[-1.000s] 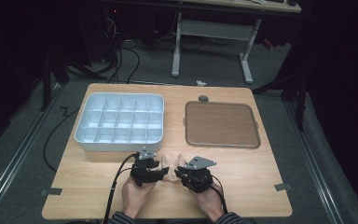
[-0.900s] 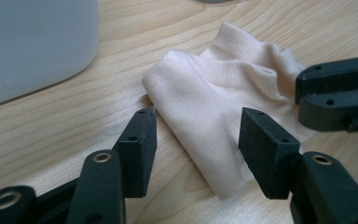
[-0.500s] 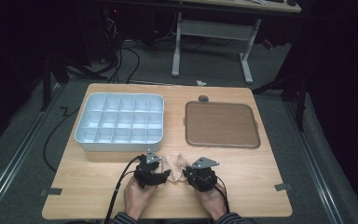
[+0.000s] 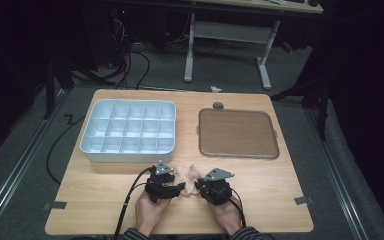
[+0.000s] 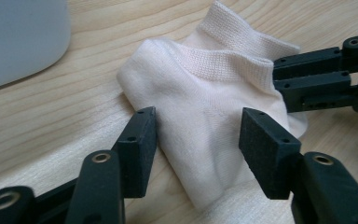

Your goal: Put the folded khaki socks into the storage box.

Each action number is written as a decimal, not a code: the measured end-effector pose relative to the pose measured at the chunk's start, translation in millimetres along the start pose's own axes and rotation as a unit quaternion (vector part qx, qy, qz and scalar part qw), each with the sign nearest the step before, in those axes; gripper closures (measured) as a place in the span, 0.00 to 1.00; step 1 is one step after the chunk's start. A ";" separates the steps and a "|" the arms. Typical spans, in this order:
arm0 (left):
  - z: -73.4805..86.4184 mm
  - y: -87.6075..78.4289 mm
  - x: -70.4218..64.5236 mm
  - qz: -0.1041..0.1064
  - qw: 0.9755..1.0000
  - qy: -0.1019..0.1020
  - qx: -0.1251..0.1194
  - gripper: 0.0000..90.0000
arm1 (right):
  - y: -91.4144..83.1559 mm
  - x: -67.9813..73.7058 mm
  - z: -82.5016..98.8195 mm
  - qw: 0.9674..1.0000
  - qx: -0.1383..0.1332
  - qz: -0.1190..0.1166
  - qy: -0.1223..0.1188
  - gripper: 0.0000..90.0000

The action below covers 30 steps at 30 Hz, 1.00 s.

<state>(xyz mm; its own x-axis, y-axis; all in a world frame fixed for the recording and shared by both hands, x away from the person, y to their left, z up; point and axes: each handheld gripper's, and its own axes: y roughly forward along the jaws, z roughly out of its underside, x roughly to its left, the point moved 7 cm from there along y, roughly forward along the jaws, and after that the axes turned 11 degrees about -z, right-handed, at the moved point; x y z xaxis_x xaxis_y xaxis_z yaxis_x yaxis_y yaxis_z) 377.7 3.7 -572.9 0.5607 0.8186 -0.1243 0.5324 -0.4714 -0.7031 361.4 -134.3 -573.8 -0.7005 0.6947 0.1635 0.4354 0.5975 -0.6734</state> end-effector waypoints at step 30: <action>-20.2 13.6 19.4 0.010 0.998 -0.053 0.024 0.55 | 2.6 19.5 -12.7 0.999 -0.009 -0.026 -0.016 0.90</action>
<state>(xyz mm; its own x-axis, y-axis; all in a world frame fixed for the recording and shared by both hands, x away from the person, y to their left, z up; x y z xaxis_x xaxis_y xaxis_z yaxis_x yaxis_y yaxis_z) 408.6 6.5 -570.8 0.4990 0.8404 -0.2113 0.4888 -0.4743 -0.7322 356.0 -114.1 -563.2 -0.7402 0.6496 0.1736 0.4080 0.6391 -0.6519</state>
